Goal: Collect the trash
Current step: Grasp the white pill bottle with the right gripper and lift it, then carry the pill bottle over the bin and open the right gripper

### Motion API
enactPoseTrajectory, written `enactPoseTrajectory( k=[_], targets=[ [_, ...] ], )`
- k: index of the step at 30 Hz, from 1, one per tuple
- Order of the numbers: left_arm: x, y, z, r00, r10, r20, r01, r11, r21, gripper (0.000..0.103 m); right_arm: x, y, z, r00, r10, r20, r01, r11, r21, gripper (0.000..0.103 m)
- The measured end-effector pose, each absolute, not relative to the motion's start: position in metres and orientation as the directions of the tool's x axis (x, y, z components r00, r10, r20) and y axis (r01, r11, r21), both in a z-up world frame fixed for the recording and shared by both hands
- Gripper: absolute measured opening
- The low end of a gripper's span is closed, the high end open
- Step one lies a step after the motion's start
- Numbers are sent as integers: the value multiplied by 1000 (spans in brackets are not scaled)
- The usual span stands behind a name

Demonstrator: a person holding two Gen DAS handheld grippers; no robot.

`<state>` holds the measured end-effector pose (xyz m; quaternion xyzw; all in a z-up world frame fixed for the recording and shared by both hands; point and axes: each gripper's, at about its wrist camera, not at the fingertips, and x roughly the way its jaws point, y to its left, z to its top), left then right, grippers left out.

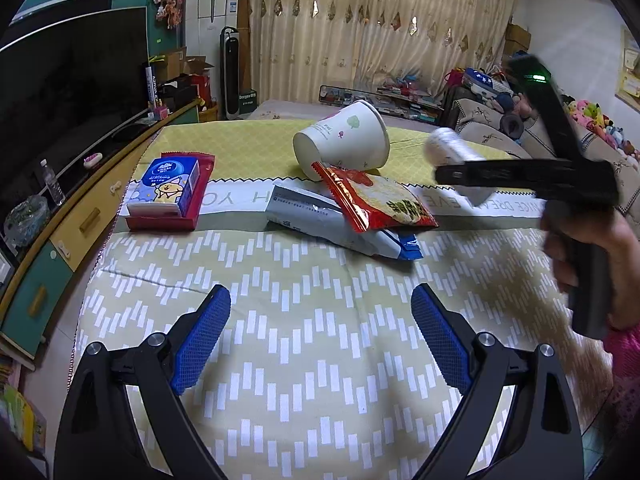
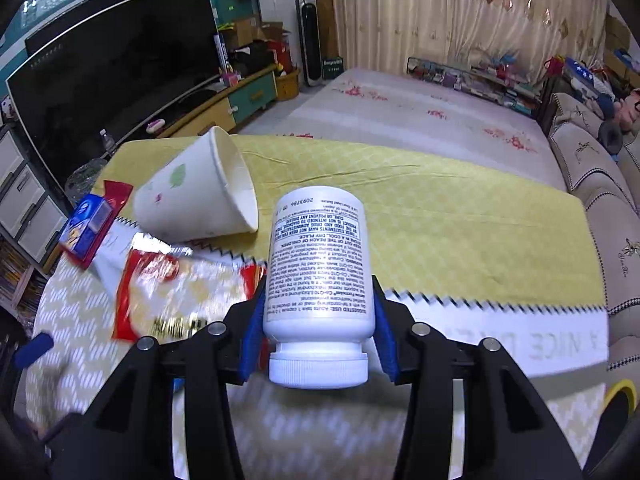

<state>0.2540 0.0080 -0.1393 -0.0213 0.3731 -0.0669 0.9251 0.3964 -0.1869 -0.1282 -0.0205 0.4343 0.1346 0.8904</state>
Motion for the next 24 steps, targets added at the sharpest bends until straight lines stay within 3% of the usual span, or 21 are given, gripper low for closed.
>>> enactPoseTrajectory(
  k=[7, 15, 24],
  targets=[
    [251, 7, -138, 718, -130, -684, 107, 991, -76, 90, 348, -245, -116, 627, 197, -753, -182, 978, 104, 45],
    [249, 0, -136, 719, -126, -684, 123, 991, -53, 90, 281, -387, -121, 664, 2, -747, 107, 990, 98, 45],
    [249, -6, -138, 714, -127, -688, 136, 990, -42, 90, 229, -508, -161, 578, -167, -799, 397, 913, 97, 45]
  ],
)
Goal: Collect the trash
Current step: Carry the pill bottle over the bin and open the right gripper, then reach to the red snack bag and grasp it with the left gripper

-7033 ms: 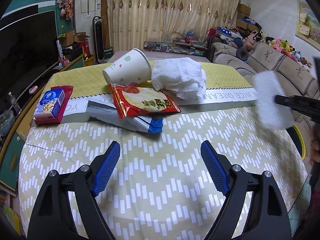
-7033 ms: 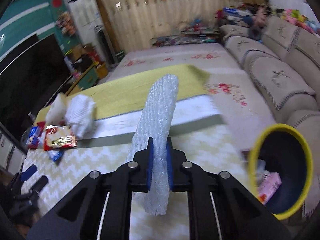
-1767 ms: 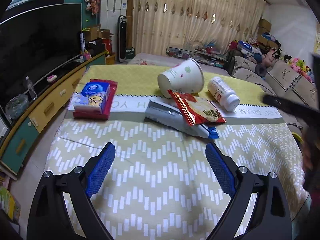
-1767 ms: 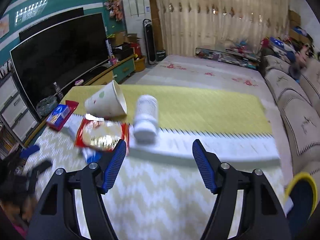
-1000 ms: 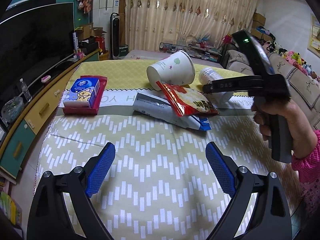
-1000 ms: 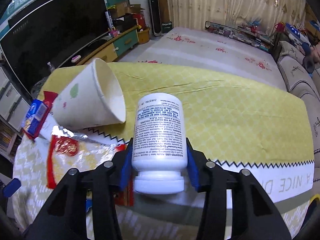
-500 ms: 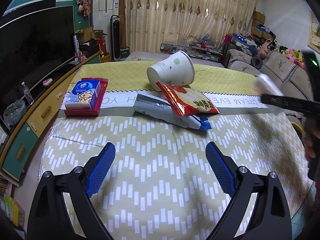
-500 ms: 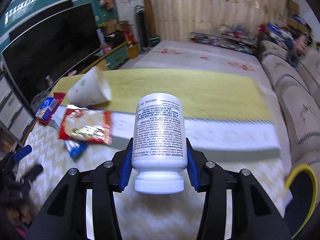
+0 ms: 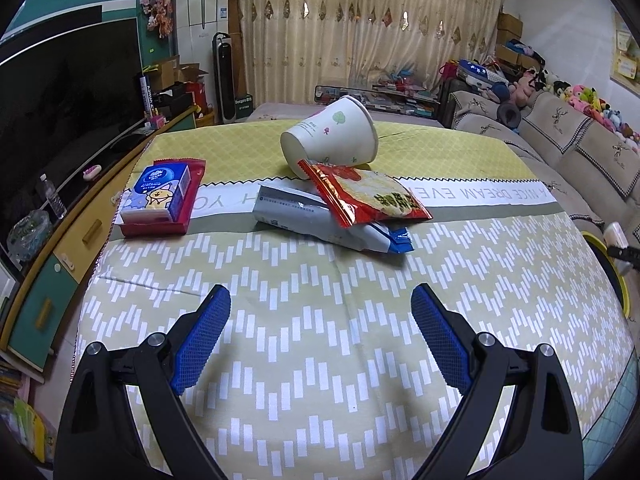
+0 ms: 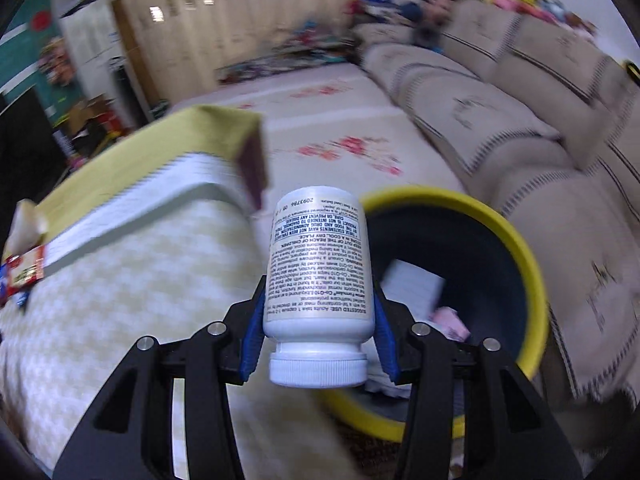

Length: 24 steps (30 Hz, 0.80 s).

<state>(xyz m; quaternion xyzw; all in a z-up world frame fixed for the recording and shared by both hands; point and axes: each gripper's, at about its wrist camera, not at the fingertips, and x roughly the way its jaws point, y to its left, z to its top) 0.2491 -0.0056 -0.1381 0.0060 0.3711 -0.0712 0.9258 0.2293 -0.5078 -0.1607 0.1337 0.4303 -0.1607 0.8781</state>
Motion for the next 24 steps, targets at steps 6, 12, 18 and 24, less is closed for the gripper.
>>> enactPoseTrajectory(
  k=[6, 12, 18, 24],
  targets=[
    [248, -7, -138, 712, -129, -690, 141, 989, -39, 90, 226, -538, -182, 521, -207, -828, 479, 874, 83, 45],
    [249, -9, -139, 707, -129, -695, 143, 989, -38, 90, 218, -522, -167, 566, -207, -798, 465, 879, 102, 48],
    [253, -10, -143, 692, -133, -709, 139, 989, -50, 90, 211, -451, -147, 671, -115, -732, 317, 938, 143, 51],
    [263, -12, -132, 670, -149, -727, 147, 987, -67, 90, 210, -386, -148, 703, -80, -706, 185, 980, 73, 53]
  ],
)
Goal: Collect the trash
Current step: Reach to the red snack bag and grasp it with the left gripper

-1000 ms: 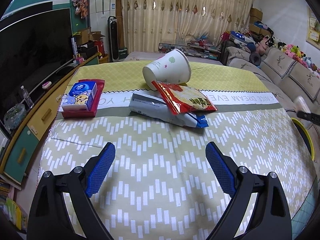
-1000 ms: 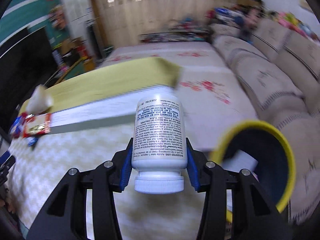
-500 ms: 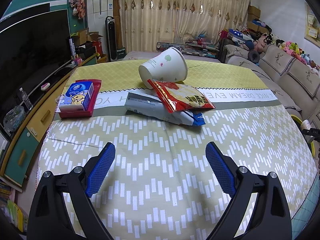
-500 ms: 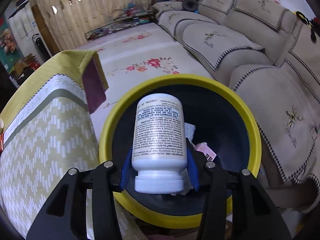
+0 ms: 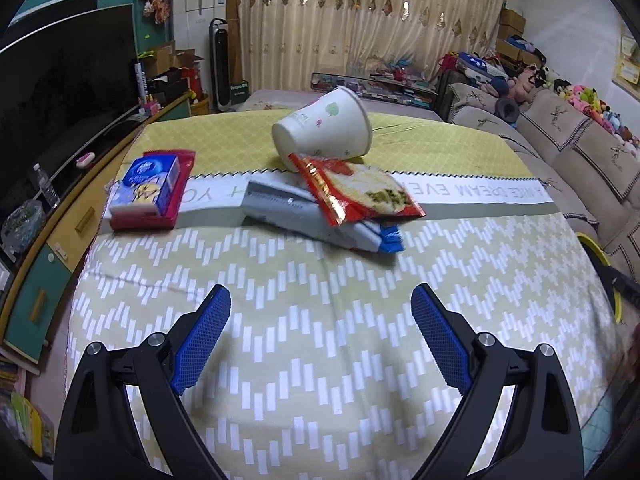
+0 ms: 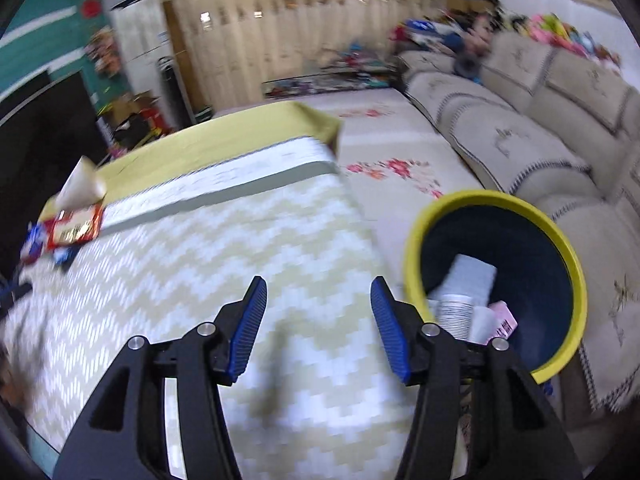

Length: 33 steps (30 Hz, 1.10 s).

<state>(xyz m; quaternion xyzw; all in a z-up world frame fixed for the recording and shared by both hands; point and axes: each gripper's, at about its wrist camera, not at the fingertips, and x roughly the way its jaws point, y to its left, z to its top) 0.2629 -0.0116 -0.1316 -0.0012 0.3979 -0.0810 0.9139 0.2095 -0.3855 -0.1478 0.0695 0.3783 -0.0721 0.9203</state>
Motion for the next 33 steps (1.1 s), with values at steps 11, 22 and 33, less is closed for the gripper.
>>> enactPoseTrajectory(
  k=[11, 22, 33],
  targets=[
    [329, -37, -81, 696, -147, -703, 252, 967, 48, 90, 210, -386, -151, 694, -88, -715, 208, 975, 83, 58],
    [391, -45, -113, 563, -137, -815, 263, 964, 20, 90, 217, -390, -157, 660, -81, -747, 223, 971, 92, 58],
    [423, -48, -134, 462, -155, -874, 237, 970, -46, 67, 218, -390, -159, 659, -86, -747, 226, 970, 87, 58]
  ],
)
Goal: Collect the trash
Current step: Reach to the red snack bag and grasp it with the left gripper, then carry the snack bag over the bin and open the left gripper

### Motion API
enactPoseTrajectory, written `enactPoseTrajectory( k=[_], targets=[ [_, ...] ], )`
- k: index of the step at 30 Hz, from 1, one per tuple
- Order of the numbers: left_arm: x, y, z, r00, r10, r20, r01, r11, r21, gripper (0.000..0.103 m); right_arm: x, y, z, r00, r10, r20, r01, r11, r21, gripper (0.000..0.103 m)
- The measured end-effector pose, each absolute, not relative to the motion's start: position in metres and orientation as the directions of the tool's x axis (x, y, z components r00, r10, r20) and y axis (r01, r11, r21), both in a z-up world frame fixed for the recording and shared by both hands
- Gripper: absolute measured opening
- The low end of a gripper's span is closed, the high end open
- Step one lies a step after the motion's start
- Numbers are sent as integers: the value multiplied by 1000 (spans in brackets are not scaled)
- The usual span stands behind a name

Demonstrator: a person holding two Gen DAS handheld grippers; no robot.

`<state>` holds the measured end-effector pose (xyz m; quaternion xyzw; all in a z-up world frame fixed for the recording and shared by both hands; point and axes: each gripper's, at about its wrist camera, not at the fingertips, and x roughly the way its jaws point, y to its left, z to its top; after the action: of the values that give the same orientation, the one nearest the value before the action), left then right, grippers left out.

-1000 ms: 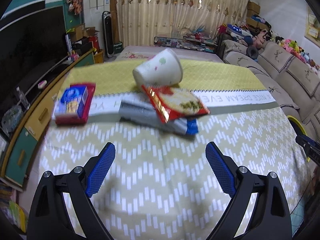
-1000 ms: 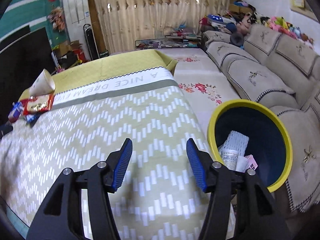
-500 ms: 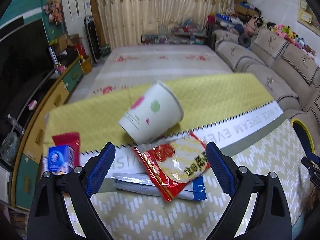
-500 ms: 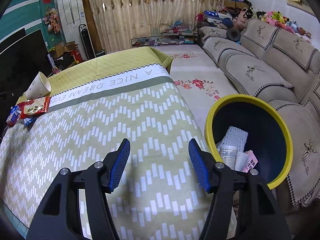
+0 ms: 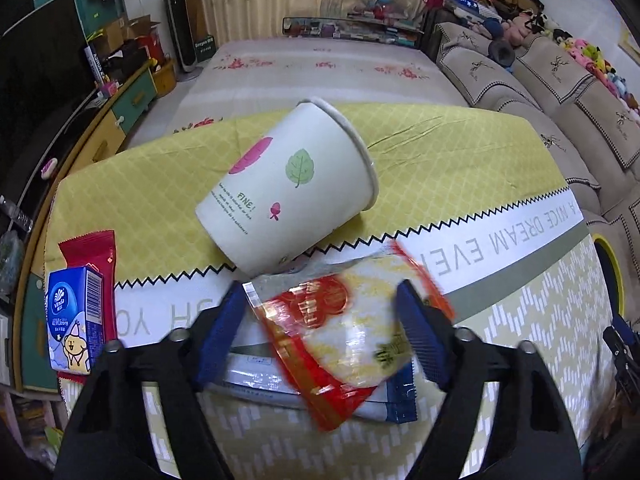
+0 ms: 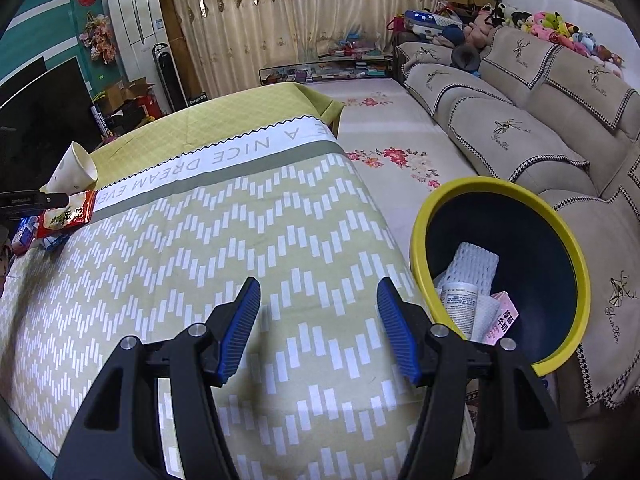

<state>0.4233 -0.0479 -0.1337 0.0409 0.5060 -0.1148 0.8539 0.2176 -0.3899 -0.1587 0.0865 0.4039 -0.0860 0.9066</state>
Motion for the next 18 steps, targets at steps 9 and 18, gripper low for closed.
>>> enactPoseTrajectory(
  k=[9, 18],
  targets=[
    [411, -60, -135, 452, -191, -871, 278, 958, -66, 10, 217, -391, -159, 658, -86, -748, 230, 969, 91, 58],
    [354, -81, -106, 500, -235, -833, 335, 940, -64, 5, 215, -389, -156, 667, -90, -740, 228, 970, 87, 58]
  ],
)
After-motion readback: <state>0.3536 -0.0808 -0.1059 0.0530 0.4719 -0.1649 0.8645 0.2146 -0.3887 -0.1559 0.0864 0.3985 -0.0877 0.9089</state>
